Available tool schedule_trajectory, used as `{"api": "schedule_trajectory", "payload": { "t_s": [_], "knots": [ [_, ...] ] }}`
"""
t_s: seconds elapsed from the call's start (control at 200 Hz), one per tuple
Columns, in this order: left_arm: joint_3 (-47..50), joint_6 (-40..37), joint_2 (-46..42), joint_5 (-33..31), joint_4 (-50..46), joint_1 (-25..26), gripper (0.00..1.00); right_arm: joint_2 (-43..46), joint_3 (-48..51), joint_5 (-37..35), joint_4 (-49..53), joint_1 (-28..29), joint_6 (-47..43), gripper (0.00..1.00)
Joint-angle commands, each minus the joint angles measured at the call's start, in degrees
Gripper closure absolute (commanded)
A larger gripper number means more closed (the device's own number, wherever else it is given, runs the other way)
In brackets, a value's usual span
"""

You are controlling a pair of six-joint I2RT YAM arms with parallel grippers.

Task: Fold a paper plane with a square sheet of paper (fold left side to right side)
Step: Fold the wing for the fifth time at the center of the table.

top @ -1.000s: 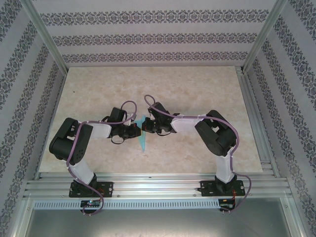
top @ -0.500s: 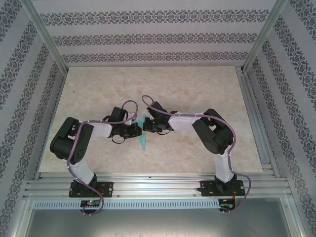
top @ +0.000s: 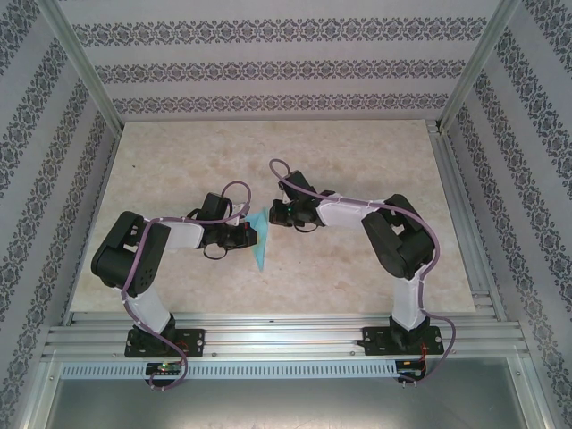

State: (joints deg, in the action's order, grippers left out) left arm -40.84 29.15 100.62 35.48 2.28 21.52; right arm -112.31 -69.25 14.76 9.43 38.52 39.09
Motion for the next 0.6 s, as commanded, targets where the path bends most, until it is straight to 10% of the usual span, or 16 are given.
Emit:
{"api": "schedule_trajectory", "payload": {
  "t_s": [0.0,0.595],
  "knots": [
    [2.15,-2.94,6.46,-13.83,-2.71,1.00,1.00,1.46,-0.37,1.76,-3.04,2.16,1.60,0.94],
    [2.02,-3.50,7.57,-13.51,-2.50,1.21,1.00,-9.61,-8.97,-2.46,0.70,0.62,-2.44,0.94]
  ]
}}
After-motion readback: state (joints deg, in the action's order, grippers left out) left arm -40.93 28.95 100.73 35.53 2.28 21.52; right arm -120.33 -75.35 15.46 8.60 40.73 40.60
